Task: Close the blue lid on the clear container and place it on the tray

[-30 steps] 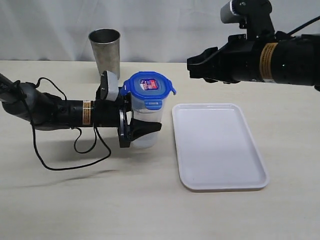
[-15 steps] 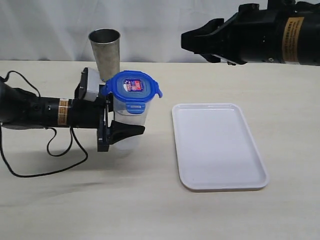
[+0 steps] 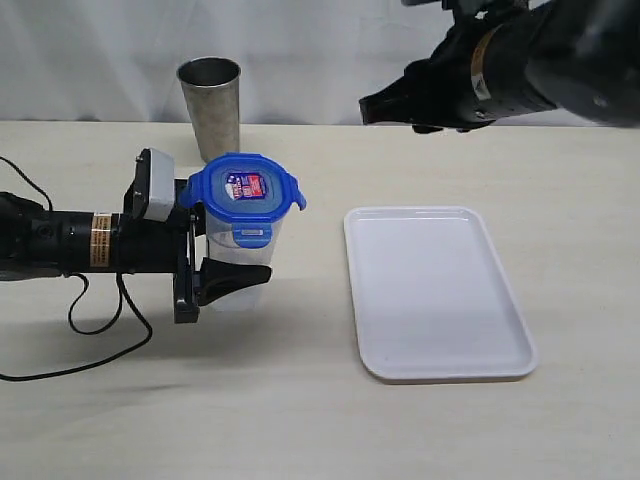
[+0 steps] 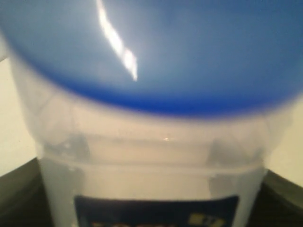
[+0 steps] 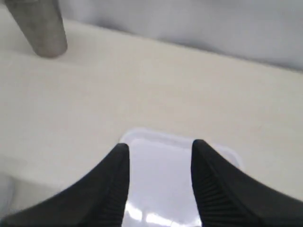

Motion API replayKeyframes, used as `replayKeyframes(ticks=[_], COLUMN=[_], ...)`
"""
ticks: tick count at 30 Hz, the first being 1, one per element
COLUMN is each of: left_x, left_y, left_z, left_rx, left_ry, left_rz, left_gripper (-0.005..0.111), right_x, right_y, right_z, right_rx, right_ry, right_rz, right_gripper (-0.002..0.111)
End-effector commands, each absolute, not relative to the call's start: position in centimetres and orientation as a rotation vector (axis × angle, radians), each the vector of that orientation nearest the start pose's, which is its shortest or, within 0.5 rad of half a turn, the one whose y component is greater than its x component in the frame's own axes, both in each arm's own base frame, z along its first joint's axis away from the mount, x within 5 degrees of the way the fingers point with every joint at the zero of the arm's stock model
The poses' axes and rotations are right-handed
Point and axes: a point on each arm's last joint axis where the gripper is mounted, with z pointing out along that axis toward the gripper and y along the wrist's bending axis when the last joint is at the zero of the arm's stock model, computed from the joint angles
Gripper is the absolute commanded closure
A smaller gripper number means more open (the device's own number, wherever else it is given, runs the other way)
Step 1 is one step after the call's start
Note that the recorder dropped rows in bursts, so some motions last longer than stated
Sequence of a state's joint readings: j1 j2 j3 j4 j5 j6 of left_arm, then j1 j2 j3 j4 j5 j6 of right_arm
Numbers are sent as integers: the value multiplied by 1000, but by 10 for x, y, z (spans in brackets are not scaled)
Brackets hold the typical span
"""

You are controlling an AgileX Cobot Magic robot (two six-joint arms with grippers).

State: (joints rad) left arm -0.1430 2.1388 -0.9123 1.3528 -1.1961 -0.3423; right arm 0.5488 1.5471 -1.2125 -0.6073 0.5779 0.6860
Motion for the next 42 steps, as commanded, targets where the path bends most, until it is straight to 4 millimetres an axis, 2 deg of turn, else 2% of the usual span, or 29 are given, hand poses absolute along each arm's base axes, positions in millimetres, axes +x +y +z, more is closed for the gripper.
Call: replayKeyframes(ticks=[1,2,3,4,5,6,12,16,19,24,33,37,42], left_x=[320,320,320,321,321,322,322,322,322,322,323,323,322], left_y=[-138,-139,-139,-139,-139,-139,-139,-140,-141,-141,-141,-141,-141], left_z=[105,105,105,106,106,106,106,106,107,107,107,107,107], left_rx=[1283,1283,1283,1273,1269,1260,1258,1259,1251,1244,1241,1241,1243], left_ry=[1388,1388,1388,1390,1391,1393,1394,1393,1394,1396,1397,1397,1399], left_rz=[-903,-904,-904,-901,-900,-898,-897,-900,-900,-897,-897,-897,-902], left_gripper=[107,107,107,107,107,107,107,107,107,107,107,107,107], right_x=[313,310,309,305,303,303,324,329,329,331,331,328,330], right_y=[158,162,165,173,176,182,190,190,192,194,200,210,222], right_z=[313,318,321,323,323,319,275,275,267,255,260,249,226], right_rx=[-530,-586,-600,-644,-649,-642,-602,-562,-570,-577,-582,-641,-647], right_ry=[2423,2410,2393,2364,2358,2372,2502,2475,2511,2557,2472,2507,2558], right_rz=[385,583,664,826,895,1003,993,972,1006,1026,1123,1108,1103], right_gripper=[67,67,67,66,64,63,60,60,65,65,68,75,76])
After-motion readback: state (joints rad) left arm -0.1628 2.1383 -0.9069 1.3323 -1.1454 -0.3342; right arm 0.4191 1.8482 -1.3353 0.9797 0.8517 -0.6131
